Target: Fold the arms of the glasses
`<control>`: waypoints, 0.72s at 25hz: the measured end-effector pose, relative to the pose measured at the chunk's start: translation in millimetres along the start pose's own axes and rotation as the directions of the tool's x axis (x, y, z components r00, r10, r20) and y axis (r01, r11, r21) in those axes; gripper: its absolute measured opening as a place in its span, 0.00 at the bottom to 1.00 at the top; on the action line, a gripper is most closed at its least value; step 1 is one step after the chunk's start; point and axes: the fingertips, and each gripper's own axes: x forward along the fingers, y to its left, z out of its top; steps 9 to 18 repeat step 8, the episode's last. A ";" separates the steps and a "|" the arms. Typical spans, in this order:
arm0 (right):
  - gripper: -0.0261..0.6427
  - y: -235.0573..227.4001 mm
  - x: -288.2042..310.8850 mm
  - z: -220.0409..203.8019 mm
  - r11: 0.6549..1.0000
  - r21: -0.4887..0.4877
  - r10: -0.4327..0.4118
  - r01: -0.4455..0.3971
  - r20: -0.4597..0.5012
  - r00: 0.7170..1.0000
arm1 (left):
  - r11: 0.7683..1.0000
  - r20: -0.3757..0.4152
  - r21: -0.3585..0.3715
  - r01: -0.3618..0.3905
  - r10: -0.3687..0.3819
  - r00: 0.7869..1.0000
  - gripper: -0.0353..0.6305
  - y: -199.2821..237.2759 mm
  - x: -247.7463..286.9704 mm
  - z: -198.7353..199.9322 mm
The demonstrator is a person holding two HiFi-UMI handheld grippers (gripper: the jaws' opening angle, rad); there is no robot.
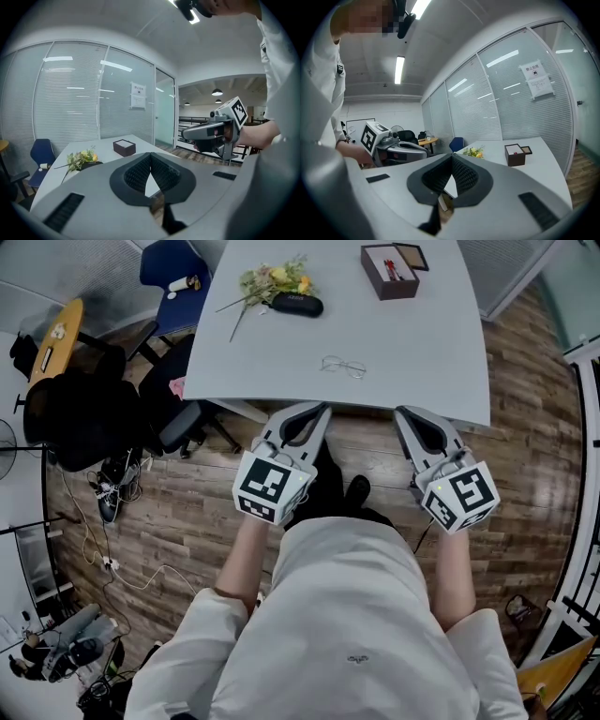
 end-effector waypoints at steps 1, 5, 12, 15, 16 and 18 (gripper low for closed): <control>0.04 0.4 0.5 -0.2 1.000 -0.003 0.001 -0.001 -0.001 1.000 | 1.000 -0.003 0.000 -0.001 0.001 1.000 0.08 0.8 -0.7 -1.1; 0.04 0.4 2.1 0.5 1.000 -0.010 0.010 -0.010 -0.002 1.000 | 1.000 -0.008 -0.004 -0.013 0.013 1.000 0.08 5.7 -2.5 -3.3; 0.04 -3.1 2.9 0.1 1.000 -0.002 0.010 -0.010 0.001 1.000 | 1.000 -0.011 -0.006 -0.022 0.022 1.000 0.08 9.2 -1.6 -4.9; 0.04 -3.1 2.9 0.1 1.000 -0.002 0.010 -0.010 0.001 1.000 | 1.000 -0.011 -0.006 -0.022 0.022 1.000 0.08 9.2 -1.6 -4.9; 0.04 -3.1 2.9 0.1 1.000 -0.002 0.010 -0.010 0.001 1.000 | 1.000 -0.011 -0.006 -0.022 0.022 1.000 0.08 9.2 -1.6 -4.9; 0.04 -3.1 2.9 0.1 1.000 -0.002 0.010 -0.010 0.001 1.000 | 1.000 -0.011 -0.006 -0.022 0.022 1.000 0.08 9.2 -1.6 -4.9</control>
